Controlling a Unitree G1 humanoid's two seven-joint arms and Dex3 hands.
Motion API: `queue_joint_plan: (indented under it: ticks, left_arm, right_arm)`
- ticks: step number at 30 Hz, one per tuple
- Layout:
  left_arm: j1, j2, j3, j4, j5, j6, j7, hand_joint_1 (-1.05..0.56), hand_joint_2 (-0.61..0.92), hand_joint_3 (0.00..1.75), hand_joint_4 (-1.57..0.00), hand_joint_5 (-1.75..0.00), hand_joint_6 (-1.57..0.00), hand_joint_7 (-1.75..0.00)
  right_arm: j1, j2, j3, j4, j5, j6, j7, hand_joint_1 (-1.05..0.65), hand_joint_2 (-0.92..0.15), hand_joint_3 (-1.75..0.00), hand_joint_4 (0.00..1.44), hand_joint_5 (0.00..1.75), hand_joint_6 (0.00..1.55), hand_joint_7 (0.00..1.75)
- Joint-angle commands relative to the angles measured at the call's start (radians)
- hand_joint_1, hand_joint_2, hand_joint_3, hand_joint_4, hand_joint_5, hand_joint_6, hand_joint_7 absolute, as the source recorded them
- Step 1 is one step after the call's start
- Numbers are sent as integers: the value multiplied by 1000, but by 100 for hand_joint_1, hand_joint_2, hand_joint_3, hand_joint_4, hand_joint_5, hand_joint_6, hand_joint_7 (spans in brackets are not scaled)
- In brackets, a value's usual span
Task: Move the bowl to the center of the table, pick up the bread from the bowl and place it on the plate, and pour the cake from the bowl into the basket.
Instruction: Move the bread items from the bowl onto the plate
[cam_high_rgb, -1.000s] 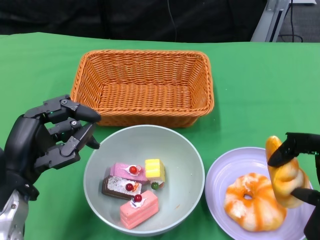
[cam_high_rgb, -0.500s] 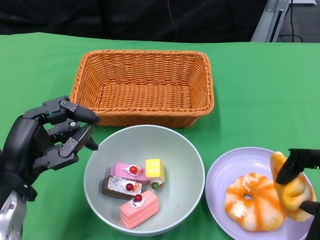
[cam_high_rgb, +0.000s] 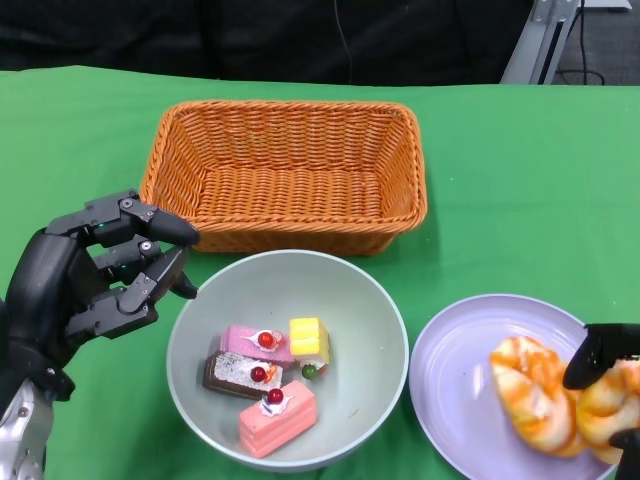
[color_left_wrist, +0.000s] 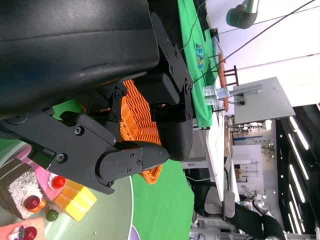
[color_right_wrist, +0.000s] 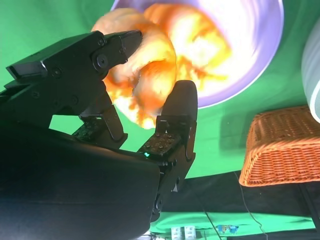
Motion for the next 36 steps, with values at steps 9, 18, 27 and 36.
queue_joint_plan:
  ticks: [9, 18, 27, 36]
  left_arm:
    - [7, 10, 7, -8, -7, -12, -2, -29, 71, 67, -79, -138, -88, -88]
    - [6, 7, 2, -7, -3, -10, 2, -28, 71, 68, -79, -139, -87, -89]
    - [6, 3, -2, -4, -9, -8, -2, -26, 71, 69, -79, -139, -87, -89]
    - [8, 0, -5, -5, -3, -6, 3, -27, 71, 67, -79, -138, -87, -89]
  right_arm:
    - [-8, -20, 15, 76, -33, -8, -46, -12, -92, -11, 74, 172, 86, 94]
    - [-11, -21, 18, 98, -30, -53, -90, -11, -92, -9, 77, 170, 93, 75]
    - [-32, -34, 6, 124, 59, -121, -80, -9, -92, -6, 74, 160, 102, 46]
    - [-56, -43, 0, 167, 138, -212, -94, -7, -92, -6, 78, 118, 107, 28]
